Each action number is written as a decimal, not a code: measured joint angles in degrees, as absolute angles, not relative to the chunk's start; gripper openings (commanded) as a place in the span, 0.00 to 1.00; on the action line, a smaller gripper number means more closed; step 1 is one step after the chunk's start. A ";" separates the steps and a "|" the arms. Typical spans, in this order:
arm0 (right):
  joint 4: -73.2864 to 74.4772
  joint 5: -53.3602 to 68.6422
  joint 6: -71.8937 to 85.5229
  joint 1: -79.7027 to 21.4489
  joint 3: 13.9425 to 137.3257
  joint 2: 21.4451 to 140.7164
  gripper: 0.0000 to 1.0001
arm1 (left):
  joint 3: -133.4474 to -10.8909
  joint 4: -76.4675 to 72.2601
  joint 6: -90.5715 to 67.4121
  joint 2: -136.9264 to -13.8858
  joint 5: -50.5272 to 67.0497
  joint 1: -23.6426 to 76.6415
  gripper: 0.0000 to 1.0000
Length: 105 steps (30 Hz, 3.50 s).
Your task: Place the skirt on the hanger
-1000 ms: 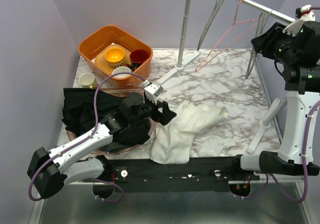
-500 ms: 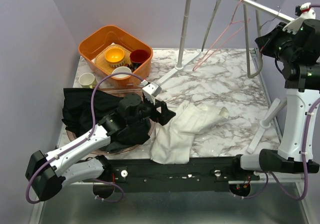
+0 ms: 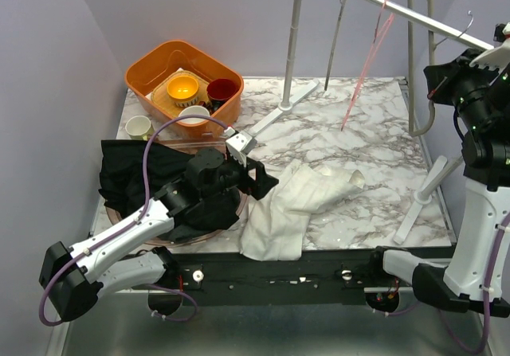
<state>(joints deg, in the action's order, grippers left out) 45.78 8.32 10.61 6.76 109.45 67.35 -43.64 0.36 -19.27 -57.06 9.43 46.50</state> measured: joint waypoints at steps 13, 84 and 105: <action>44.14 9.52 6.26 6.76 95.35 57.23 0.01 | -45.12 2.04 -18.57 -57.25 9.89 45.43 0.99; 60.31 37.95 -36.91 5.58 61.17 41.36 0.01 | -78.46 32.08 -24.99 -94.74 11.88 46.63 0.12; 68.64 37.91 -44.29 5.56 77.71 48.58 0.00 | -89.23 30.26 -13.13 -83.48 19.42 43.81 0.00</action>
